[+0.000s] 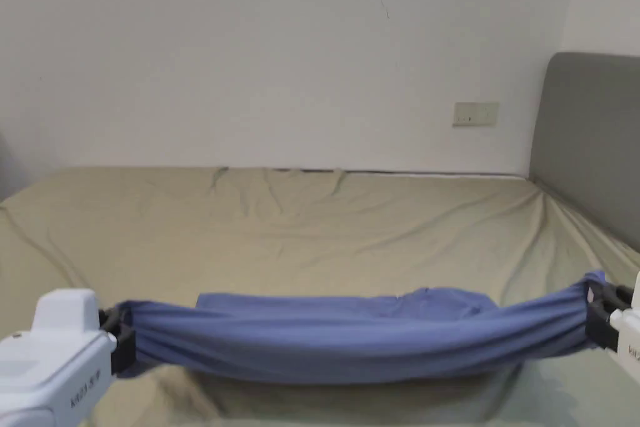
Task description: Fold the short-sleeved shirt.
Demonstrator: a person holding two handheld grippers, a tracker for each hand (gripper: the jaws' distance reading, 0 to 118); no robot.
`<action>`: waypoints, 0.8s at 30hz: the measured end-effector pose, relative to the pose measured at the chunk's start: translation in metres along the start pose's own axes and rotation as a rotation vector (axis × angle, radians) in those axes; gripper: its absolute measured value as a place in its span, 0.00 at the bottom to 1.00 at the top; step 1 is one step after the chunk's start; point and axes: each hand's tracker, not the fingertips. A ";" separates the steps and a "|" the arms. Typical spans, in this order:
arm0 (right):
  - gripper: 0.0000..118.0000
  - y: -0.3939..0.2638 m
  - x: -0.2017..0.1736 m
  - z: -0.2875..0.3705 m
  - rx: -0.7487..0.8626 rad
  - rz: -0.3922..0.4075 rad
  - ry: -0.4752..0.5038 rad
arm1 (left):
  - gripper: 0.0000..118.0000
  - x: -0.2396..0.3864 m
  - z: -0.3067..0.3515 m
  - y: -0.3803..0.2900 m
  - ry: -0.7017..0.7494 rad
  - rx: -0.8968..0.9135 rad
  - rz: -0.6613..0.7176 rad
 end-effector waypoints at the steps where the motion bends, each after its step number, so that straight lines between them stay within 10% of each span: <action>1: 0.02 -0.004 0.003 0.019 0.018 0.003 -0.005 | 0.02 -0.004 0.018 -0.006 -0.019 -0.001 0.013; 10: 0.02 -0.091 0.015 0.104 -0.229 0.038 0.092 | 0.02 -0.013 0.096 -0.084 -0.103 -0.169 -0.051; 21: 0.03 -0.177 0.012 0.096 -0.489 0.274 0.093 | 0.02 -0.015 0.062 -0.144 -0.157 -0.460 -0.066; 22: 0.03 -0.182 0.010 0.096 -0.497 0.288 0.095 | 0.04 -0.013 0.058 -0.147 -0.139 -0.478 -0.082; 24: 0.04 -0.185 0.011 0.094 -0.520 0.248 0.110 | 0.39 -0.006 0.058 -0.156 -0.061 -0.461 -0.146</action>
